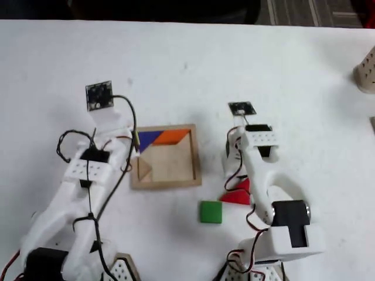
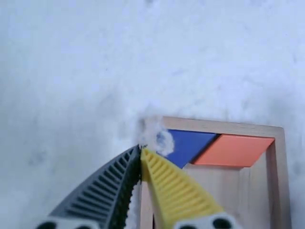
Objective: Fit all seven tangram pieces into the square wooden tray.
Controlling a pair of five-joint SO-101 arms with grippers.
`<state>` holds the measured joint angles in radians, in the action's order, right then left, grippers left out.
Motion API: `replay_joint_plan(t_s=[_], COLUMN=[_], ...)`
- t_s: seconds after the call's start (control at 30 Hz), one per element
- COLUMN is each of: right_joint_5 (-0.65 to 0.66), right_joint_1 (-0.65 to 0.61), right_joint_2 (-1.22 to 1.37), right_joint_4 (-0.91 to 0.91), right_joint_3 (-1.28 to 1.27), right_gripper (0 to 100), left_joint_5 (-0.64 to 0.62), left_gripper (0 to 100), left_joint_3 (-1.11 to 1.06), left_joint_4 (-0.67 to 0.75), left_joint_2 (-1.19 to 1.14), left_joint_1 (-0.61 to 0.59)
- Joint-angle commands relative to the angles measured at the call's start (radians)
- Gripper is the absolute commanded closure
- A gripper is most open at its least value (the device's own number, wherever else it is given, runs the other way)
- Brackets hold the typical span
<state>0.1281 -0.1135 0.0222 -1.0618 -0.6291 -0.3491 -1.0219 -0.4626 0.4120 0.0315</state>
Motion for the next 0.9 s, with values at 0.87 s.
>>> replay_joint_plan(t_s=[0.87], right_joint_5=[-0.385], right_joint_1=[-0.57], right_joint_2=[0.363], right_joint_4=[-0.128], right_joint_3=[0.631], right_gripper=[89.9], left_joint_5=[0.009], left_gripper=[98], left_joint_3=[0.02], left_joint_4=[0.069], left_joint_2=[0.015], left_joint_1=[-0.084])
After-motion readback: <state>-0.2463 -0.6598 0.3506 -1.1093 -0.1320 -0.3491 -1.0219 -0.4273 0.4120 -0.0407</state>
